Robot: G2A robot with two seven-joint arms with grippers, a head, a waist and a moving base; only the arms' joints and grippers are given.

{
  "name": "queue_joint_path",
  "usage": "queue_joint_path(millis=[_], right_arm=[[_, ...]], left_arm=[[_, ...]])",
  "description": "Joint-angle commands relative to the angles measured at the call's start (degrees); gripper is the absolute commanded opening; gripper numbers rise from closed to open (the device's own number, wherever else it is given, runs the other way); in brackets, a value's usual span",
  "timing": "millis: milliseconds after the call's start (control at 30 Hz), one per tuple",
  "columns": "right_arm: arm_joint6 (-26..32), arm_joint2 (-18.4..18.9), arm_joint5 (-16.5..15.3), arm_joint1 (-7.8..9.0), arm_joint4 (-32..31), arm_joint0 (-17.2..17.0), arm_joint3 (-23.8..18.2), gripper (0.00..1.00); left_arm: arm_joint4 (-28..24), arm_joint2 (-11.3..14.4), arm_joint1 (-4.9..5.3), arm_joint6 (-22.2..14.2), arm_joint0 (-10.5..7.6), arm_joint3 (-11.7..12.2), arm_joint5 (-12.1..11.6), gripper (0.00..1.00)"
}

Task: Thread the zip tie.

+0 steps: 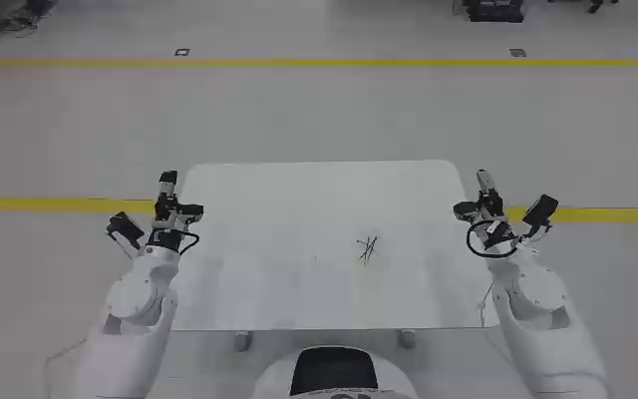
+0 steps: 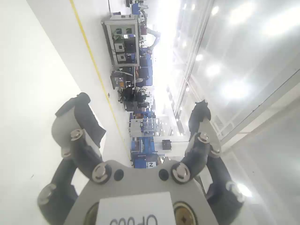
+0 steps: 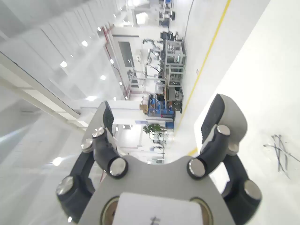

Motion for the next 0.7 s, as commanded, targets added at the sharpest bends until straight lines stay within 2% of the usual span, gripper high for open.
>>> queue_joint_path(millis=[0, 33, 167, 467, 567, 667], right_arm=[[4.53, -0.50, 3.36, 0.25, -2.35, 0.97, 0.01, 1.00], [6.26, -0.92, 5.43, 0.42, -4.07, 1.42, 0.06, 1.00], [13.12, -2.78, 9.60, 1.04, -10.77, 3.19, -0.17, 1.00], [13.12, -2.78, 9.60, 1.04, -10.77, 3.19, -0.17, 1.00], [16.53, -3.62, 9.41, 1.36, -14.27, 4.05, -1.23, 1.00], [20.72, -4.34, 10.94, 1.71, -16.95, 5.56, -1.90, 1.00]], left_arm=[[0.00, 0.00, 0.00, 0.00, 0.00, 0.00, 0.00, 1.00], [0.00, 0.00, 0.00, 0.00, 0.00, 0.00, 0.00, 1.00], [0.00, 0.00, 0.00, 0.00, 0.00, 0.00, 0.00, 1.00], [0.00, 0.00, 0.00, 0.00, 0.00, 0.00, 0.00, 1.00], [0.00, 0.00, 0.00, 0.00, 0.00, 0.00, 0.00, 1.00], [0.00, 0.00, 0.00, 0.00, 0.00, 0.00, 0.00, 1.00]])
